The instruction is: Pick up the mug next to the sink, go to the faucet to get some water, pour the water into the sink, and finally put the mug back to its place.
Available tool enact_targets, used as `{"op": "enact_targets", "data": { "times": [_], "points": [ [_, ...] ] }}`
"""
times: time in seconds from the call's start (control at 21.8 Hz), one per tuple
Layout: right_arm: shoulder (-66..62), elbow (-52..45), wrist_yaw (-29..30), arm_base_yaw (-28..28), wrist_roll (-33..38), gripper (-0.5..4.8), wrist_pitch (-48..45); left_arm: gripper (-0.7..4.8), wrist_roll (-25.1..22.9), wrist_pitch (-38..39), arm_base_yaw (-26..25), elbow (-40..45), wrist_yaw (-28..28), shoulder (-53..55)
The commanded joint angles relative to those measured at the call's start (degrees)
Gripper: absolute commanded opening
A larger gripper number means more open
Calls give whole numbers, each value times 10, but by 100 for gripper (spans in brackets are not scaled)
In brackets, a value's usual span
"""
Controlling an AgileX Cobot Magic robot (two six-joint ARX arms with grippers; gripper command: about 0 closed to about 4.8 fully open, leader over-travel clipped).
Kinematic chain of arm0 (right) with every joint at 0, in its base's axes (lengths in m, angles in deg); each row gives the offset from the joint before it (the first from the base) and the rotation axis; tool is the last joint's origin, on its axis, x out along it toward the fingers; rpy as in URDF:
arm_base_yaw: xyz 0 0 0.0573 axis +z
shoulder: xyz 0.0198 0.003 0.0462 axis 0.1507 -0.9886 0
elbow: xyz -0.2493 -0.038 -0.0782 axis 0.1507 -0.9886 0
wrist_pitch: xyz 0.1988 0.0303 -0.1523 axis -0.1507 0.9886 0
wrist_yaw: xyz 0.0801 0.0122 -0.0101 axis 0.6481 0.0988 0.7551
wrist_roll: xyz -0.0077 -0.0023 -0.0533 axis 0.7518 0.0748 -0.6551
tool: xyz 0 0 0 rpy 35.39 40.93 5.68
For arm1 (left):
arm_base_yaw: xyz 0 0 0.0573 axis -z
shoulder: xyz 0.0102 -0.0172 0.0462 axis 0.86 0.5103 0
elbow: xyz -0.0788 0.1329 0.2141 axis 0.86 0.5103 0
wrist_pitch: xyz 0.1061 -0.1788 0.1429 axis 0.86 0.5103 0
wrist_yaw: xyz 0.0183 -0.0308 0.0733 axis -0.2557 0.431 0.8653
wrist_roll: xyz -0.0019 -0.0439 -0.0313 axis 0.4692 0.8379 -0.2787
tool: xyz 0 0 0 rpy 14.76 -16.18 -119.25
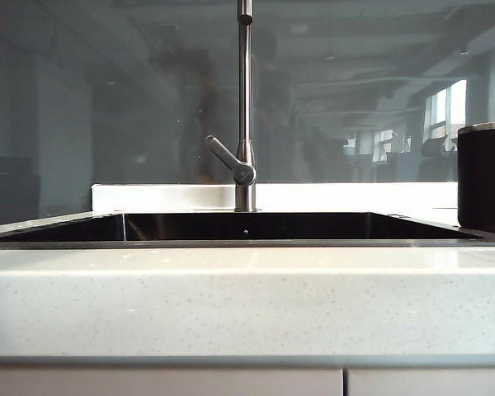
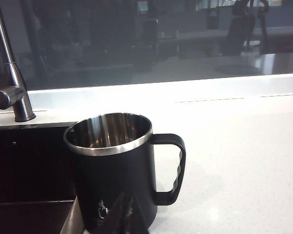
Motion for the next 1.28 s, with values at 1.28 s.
{"op": "enact_targets", "data": {
  "times": [1.28],
  "points": [
    [2, -2, 0, 0, -2, -8, -10, -6, -141, -419, -42, 1091, -49, -776]
  ]
}}
